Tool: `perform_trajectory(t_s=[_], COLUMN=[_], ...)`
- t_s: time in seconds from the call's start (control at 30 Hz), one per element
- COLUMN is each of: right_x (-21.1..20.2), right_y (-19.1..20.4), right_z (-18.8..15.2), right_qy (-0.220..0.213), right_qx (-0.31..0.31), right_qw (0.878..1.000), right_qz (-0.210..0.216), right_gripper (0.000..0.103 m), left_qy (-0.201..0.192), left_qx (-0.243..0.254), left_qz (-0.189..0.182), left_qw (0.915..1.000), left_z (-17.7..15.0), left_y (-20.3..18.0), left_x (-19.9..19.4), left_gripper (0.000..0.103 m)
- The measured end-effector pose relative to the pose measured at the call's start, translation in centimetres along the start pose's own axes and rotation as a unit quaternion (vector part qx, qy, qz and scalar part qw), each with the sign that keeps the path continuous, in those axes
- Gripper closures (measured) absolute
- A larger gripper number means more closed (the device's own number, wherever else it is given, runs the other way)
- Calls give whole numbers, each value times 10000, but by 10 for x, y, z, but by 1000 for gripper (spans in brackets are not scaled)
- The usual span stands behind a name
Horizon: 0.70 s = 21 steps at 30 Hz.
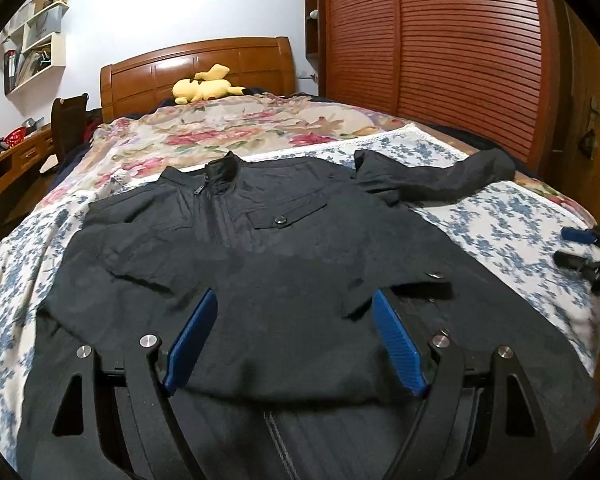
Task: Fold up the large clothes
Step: 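Release the sleeve and move the right tool to the other sleeve, then grasp the other jacket sleeve cuff with the right tool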
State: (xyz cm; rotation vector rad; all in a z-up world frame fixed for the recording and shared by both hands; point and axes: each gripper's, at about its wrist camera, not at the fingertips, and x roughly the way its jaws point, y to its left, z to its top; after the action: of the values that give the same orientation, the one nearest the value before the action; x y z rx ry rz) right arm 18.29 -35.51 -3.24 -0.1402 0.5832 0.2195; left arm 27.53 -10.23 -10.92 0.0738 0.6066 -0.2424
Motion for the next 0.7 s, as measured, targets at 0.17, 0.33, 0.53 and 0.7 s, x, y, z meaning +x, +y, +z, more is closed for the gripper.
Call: perform_trajectory(t_s=[0.17,0.33,0.53,0.7], right_x=[19,48,97,130], right_y=[-18,-43,-83,-127], right_z=[26,56,85,102], right_qy=[-47,-161,-148,74], right_qx=[39,235,339,680], right_qw=[9997,9983,9943,9871], right_qz=[-231,-501,-995,-1445], right_gripper=[27,27,27,27], left_qy=[-2,119,86,27], left_qx=[-76,-171,-267,-234], left_qz=[-200,-360,-466,-425], left_qw=[9998,9991,9985,9988], left_z=[1,-4,-7,-7], left_y=[3,6,8,8], left_x=[21,36,37,36], left_gripper=[22,22,22,22])
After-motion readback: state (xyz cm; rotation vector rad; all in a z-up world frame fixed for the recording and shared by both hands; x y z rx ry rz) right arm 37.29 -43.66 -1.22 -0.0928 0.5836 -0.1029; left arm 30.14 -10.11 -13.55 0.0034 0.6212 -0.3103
